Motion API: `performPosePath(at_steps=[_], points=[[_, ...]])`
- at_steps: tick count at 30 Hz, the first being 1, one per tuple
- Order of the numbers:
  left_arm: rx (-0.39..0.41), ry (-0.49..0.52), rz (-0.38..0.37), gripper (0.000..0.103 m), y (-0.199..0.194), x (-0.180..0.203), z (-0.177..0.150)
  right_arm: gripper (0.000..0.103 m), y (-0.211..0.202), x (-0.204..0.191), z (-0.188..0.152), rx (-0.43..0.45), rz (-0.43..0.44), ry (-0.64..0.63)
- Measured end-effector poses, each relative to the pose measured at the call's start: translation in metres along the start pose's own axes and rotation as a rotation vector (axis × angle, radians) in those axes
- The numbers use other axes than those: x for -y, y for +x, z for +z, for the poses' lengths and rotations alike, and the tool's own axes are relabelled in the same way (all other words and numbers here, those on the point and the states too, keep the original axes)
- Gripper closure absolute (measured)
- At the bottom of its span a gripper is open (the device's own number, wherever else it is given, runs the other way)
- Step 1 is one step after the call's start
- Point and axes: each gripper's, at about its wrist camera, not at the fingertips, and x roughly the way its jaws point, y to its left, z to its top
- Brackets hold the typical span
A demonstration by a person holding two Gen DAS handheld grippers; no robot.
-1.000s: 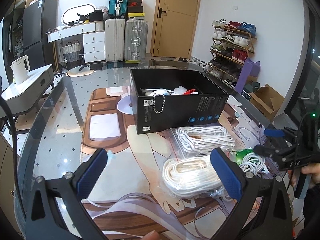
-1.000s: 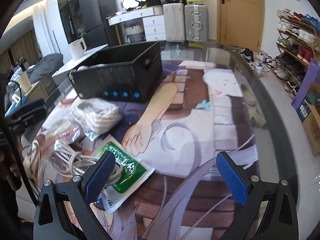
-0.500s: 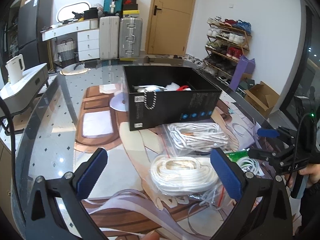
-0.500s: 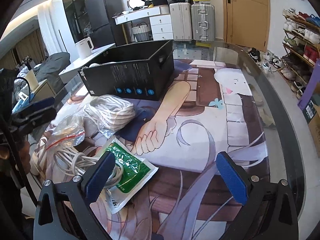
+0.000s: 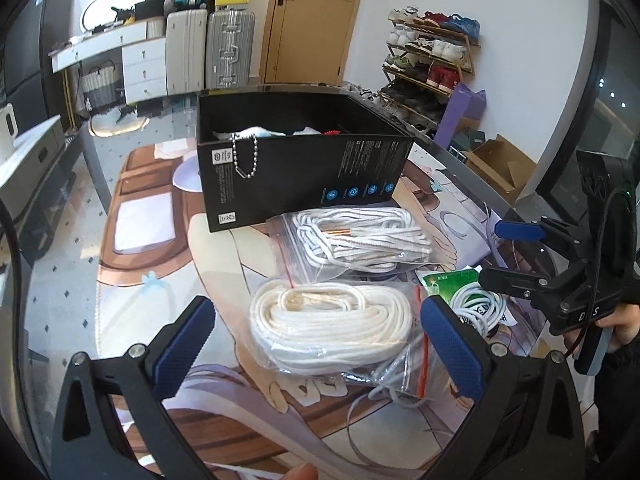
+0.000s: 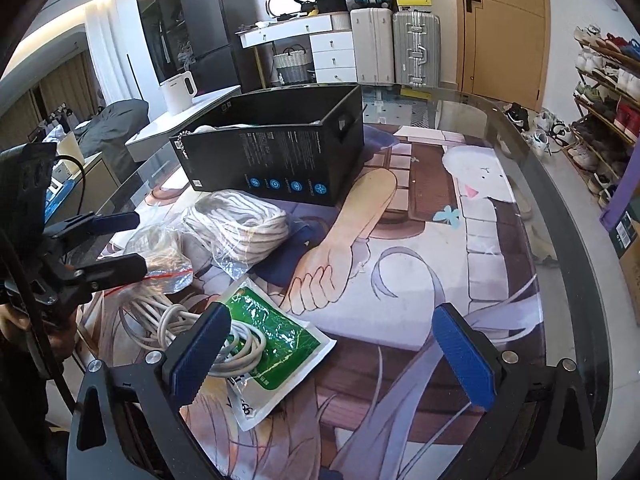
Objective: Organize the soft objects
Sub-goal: 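Withdraw both grippers from the box toward the coiled white cables, then grasp the bagged white rope coil with the right gripper while the left grasps the bagged white strap bundle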
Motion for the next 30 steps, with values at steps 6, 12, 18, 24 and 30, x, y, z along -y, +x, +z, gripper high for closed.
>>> performPosePath(at_steps=[6, 12, 18, 24, 30], points=[[-0.006, -0.019, 0.001, 0.0, 0.001, -0.005, 0.0, 0.001, 0.006, -0.007, 0.014, -0.007, 0.009, -0.044], [-0.01, -0.029, 0.026, 0.0, 0.003, -0.012, 0.0, 0.001, 0.026, -0.02, 0.034, -0.041, 0.046, -0.096], [-0.01, -0.037, 0.045, 0.0, 0.002, -0.021, 0.001, 0.001, 0.049, -0.038, 0.05, -0.082, 0.092, -0.165], [-0.019, -0.049, 0.06, 0.0, 0.001, -0.03, 0.0, 0.001, 0.069, -0.05, 0.06, -0.108, 0.119, -0.202], [-0.032, -0.072, 0.056, 0.0, 0.003, -0.036, 0.0, 0.01, 0.086, -0.059, 0.066, -0.145, 0.157, -0.225]])
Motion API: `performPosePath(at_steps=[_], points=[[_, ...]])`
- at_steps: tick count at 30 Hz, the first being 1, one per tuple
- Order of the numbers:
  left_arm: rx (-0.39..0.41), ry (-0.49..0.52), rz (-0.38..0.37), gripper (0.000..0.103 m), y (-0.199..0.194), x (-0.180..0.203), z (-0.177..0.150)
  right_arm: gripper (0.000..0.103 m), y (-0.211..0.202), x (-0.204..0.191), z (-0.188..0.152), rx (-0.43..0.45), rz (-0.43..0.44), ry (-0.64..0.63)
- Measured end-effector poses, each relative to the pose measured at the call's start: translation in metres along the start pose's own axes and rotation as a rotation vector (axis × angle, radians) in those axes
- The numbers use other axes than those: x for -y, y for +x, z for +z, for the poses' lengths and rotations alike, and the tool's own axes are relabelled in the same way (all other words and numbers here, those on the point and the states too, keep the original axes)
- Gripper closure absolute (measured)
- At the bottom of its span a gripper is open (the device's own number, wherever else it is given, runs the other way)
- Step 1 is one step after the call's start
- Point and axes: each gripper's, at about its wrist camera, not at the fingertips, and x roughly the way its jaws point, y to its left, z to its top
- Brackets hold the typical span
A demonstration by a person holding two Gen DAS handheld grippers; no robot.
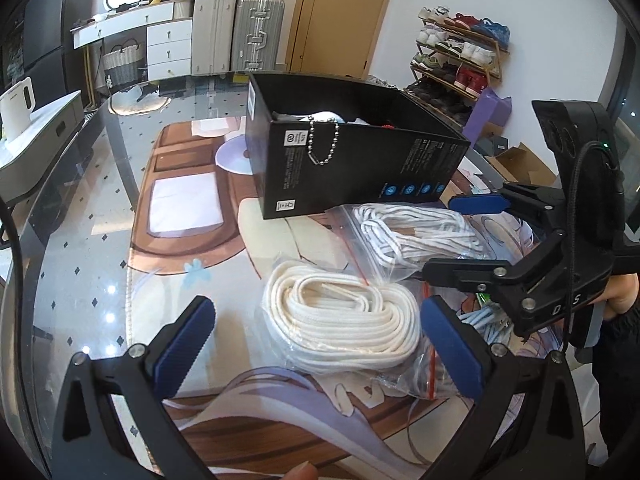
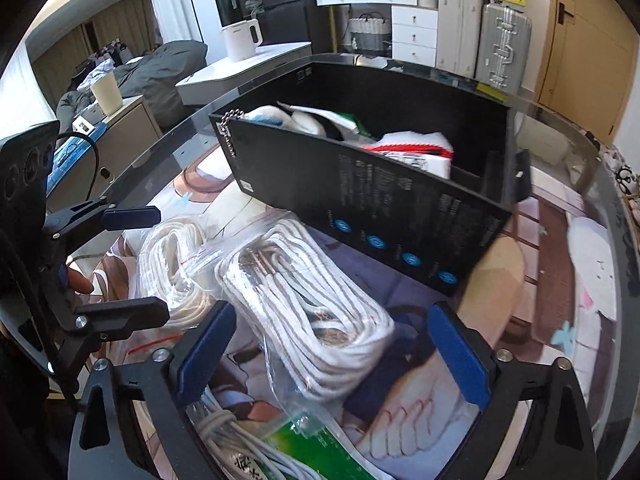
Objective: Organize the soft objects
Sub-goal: 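Grasp the bagged white rope coil with the right gripper while the left grasps the bagged white strap bundle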
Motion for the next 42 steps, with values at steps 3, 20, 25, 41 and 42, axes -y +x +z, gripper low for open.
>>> performPosePath(at_steps=[3, 20, 25, 41, 42], points=[[-0.005, 0.001, 0.001, 0.0, 0.0, -0.001, 0.0, 0.019, 0.003, -0.003, 0.001, -0.008, 0.019, -0.015], [-0.01, -0.014, 0.01, 0.0, -0.008, -0.007, 0.001, 0.049, -0.042, 0.006, -0.03, 0.087, 0.017, 0.02], [0.018, 0.002, 0.043, 0.0, -0.021, -0.015, -0.004, 0.049, -0.055, 0.016, -0.042, 0.108, 0.004, 0.056], [-0.041, -0.068, 0.021, 0.0, -0.021, -0.028, -0.01, 0.049, -0.073, 0.025, -0.059, 0.146, -0.014, 0.105], [-0.04, -0.076, 0.022, 0.0, -0.018, -0.027, -0.009, 0.049, -0.073, 0.025, -0.059, 0.146, -0.015, 0.106]])
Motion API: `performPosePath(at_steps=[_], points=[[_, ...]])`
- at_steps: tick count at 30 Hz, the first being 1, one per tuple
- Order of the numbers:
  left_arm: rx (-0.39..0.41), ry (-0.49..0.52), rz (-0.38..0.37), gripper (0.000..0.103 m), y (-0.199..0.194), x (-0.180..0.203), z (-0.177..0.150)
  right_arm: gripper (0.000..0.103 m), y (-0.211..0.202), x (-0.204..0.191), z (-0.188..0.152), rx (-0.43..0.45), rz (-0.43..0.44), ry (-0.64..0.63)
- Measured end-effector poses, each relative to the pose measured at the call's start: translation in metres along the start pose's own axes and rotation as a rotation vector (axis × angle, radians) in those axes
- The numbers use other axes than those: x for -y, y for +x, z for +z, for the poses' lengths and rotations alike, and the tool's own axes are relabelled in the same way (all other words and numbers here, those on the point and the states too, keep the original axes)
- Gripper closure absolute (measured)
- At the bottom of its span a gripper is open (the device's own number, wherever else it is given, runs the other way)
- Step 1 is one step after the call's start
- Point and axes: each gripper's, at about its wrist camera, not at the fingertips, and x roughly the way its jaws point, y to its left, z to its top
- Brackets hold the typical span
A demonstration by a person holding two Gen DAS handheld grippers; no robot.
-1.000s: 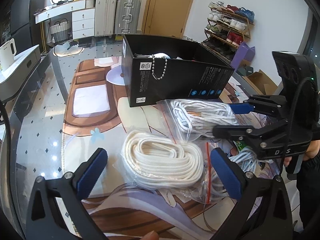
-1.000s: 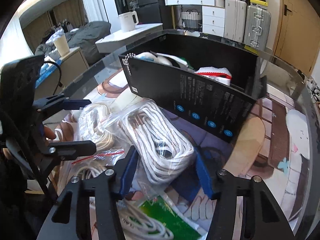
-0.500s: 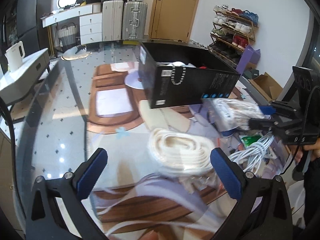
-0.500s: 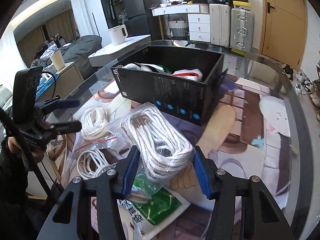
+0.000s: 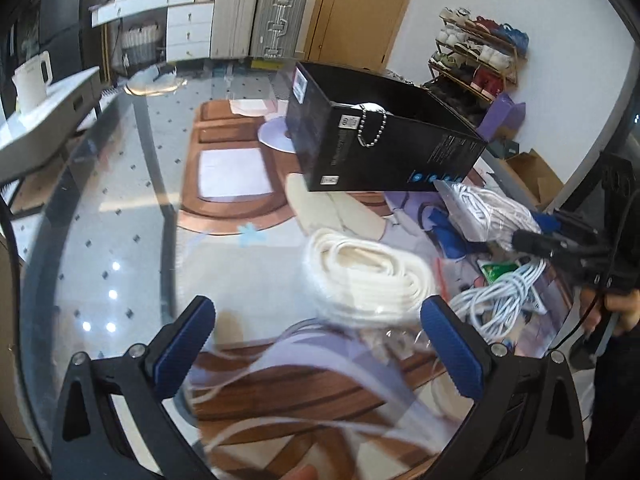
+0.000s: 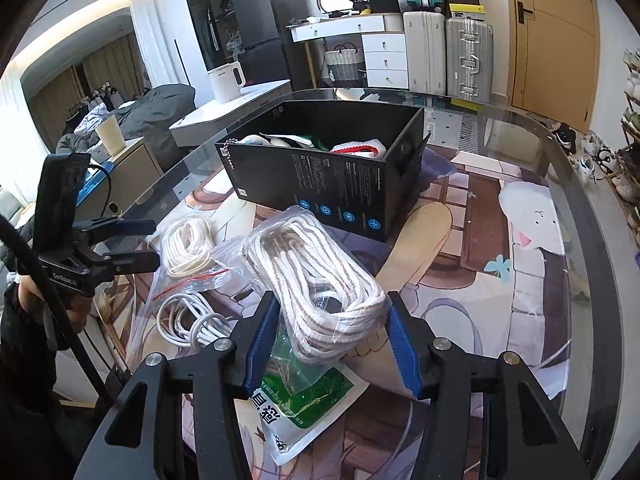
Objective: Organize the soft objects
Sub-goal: 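Grasp the bagged white rope coil with the right gripper while the left grasps the bagged white strap bundle, then carry both clear bags over the black box with both grippers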
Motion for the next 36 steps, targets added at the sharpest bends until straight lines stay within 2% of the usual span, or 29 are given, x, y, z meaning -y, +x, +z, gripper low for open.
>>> performPosePath(at_steps=[4, 8, 11, 12, 13, 19, 22, 36], points=[[0.001, 0.012, 0.033, 0.001, 0.011, 0.011, 0.003, 0.049, -0.002, 0.001, -0.001, 0.004, -0.003, 0.002], [-0.012, 0.086, 0.059, 0.004, 0.02, 0.028, 0.005, 0.049, -0.003, 0.003, -0.001, 0.006, -0.006, 0.005], [0.008, 0.152, 0.068, 0.02, 0.022, 0.039, 0.002, 0.049, -0.004, 0.003, -0.002, 0.005, -0.007, 0.007], [0.019, 0.163, 0.061, 0.032, 0.021, 0.04, 0.001, 0.049, -0.004, 0.003, -0.002, 0.005, -0.007, 0.008], [0.025, 0.166, 0.045, 0.039, 0.019, 0.041, 0.001, 0.049, -0.004, 0.003, -0.003, 0.005, -0.006, 0.008], [0.05, 0.135, -0.008, 0.058, 0.012, 0.036, 0.002, 0.049, -0.007, 0.0, -0.004, 0.017, 0.001, 0.006], [0.062, 0.124, -0.018, 0.061, 0.007, 0.033, 0.002, 0.049, -0.009, -0.002, -0.004, 0.028, 0.005, 0.004], [0.179, 0.081, -0.049, 0.061, -0.037, 0.028, 0.018, 0.05, -0.044, -0.013, 0.007, 0.135, 0.011, -0.004]])
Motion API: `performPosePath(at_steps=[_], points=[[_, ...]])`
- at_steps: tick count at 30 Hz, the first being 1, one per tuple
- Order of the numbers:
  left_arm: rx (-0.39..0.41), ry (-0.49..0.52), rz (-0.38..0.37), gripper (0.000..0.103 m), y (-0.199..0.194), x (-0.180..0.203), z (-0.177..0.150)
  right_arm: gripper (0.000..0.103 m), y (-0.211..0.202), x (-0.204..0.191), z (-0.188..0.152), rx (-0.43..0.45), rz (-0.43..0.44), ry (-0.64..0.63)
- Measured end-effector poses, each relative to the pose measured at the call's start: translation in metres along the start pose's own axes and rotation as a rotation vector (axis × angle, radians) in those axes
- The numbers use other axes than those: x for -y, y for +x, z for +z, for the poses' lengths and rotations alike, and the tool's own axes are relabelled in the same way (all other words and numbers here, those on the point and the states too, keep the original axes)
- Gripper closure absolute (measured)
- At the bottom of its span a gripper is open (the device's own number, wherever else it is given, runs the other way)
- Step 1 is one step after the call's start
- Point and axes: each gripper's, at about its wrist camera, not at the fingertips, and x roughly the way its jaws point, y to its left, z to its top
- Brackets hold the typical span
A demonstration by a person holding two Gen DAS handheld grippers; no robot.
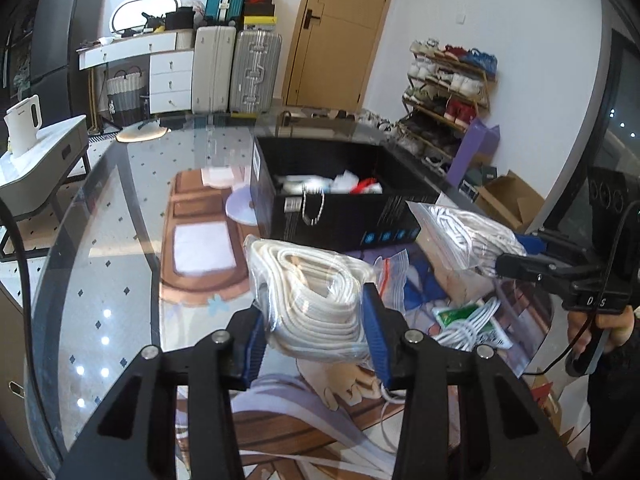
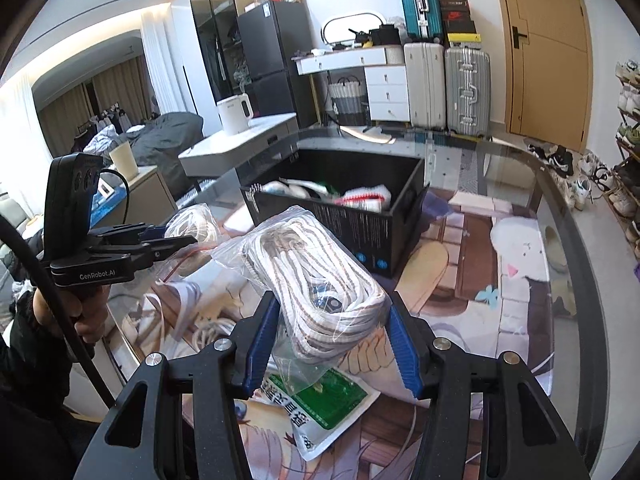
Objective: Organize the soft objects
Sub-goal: 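Carry both clear bags over the black box with both grippers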
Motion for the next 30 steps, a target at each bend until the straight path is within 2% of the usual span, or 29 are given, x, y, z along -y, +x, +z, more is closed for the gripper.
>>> performPosePath(at_steps=[6, 12, 23, 30], points=[[0.048, -0.002, -0.002, 0.061, -0.008, 0.001, 0.02, 0.05, -0.01, 0.001, 0.016, 0.048, -0.027, 0.018], [0.074, 0.003, 0.008, 0.061, 0.0, 0.001, 0.045, 0.05, -0.004, 0.005, 0.035, 0.07, -0.082, 0.045], [0.089, 0.022, 0.037, 0.061, 0.036, 0.001, 0.086, 0.05, 0.031, 0.012, 0.067, 0.013, -0.226, 0.043], [0.077, 0.039, 0.047, 0.061, 0.064, 0.004, 0.1, 0.05, 0.057, 0.009, 0.082, -0.014, -0.283, 0.014]])
